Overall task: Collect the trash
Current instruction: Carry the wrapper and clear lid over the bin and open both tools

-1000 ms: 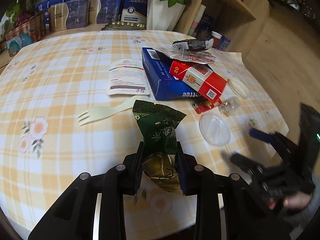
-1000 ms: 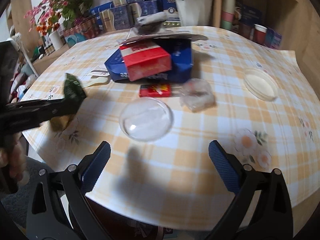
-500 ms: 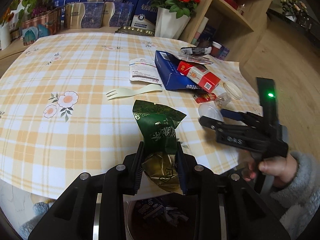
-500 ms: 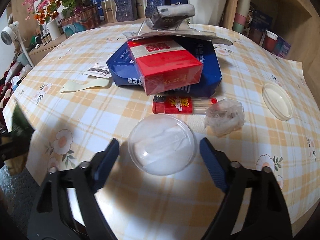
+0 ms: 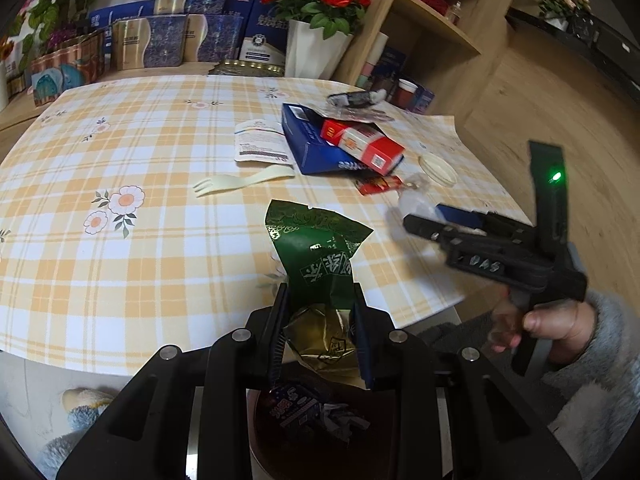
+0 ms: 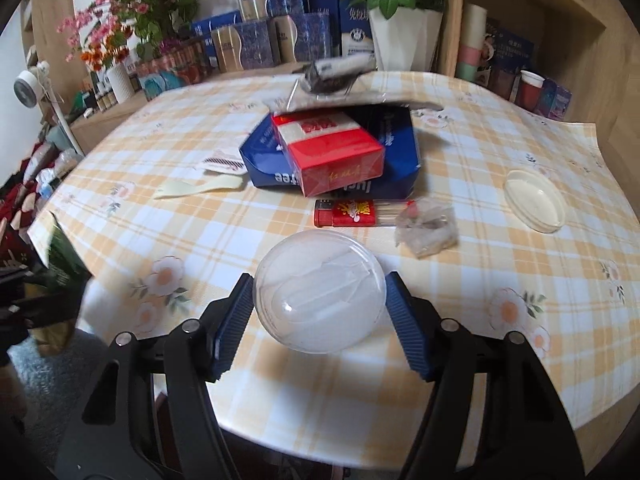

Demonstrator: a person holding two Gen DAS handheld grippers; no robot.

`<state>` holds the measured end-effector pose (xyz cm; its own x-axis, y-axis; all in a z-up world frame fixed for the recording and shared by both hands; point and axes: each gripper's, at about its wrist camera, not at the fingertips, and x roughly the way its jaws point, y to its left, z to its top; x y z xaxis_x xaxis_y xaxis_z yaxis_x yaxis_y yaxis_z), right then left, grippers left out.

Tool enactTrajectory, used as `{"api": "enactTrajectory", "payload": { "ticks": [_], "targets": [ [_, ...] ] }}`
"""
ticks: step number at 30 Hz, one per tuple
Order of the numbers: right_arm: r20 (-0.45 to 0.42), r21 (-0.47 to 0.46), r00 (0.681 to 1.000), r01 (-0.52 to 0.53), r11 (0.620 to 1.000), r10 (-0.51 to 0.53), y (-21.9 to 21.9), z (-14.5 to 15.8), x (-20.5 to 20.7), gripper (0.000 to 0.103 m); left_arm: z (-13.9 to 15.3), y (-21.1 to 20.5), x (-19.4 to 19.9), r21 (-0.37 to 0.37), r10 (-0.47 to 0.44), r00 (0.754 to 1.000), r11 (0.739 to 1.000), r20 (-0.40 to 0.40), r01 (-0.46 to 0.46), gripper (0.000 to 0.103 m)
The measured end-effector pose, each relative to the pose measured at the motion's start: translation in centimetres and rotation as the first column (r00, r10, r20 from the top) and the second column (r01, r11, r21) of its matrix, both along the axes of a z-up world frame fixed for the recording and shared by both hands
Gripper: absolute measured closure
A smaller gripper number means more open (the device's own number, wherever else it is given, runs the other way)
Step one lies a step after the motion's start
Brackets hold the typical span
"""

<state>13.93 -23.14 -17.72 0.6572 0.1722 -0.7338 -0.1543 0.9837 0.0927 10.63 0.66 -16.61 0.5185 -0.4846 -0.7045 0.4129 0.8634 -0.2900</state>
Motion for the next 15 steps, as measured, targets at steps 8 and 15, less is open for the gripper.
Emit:
{"api": "enactTrajectory", "payload": {
  "ticks": [8, 15],
  "targets": [
    [0.072, 0.028, 0.997, -0.011, 1.000, 0.009, -0.6, 3.2, -4.8, 0.036, -0.8, -1.6, -2.9, 0.041, -0.079, 0.997, 0.996, -0.002, 0.079, 0.074],
    [0.104, 0.041, 0.994, -0.028, 0.999, 0.024, -0.6, 5.0, -7.4, 0.036, -2.2, -3.6, -5.5, 0.121, -0.170, 0.985, 0.978, -0.022, 0.171, 0.074]
  ]
}}
